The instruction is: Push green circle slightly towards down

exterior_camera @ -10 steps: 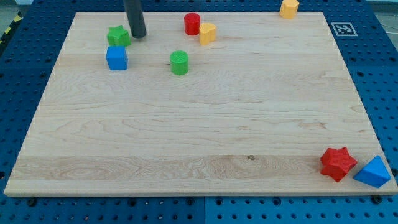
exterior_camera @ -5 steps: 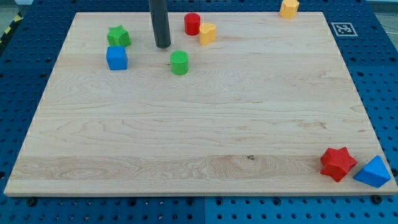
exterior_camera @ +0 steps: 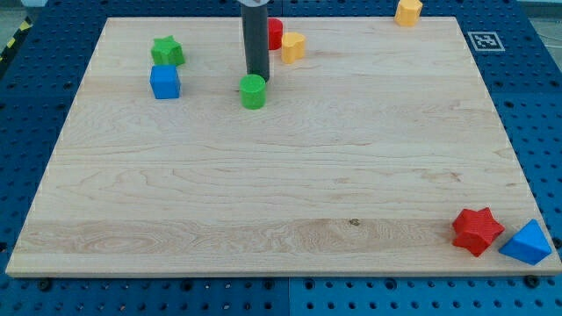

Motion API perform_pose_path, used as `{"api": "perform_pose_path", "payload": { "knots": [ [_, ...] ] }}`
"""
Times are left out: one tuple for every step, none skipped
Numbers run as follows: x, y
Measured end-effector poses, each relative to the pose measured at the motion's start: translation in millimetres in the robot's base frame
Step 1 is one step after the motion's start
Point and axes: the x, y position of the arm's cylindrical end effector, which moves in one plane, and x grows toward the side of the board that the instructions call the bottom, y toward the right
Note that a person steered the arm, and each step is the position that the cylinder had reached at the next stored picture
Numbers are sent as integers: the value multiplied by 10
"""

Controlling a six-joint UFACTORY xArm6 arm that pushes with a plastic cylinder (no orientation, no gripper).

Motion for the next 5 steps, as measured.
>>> {"api": "perform_pose_path", "payload": {
  "knots": [
    [161,0],
    [302,0],
    [443,0],
    [724,65],
    [996,112]
  ]
}}
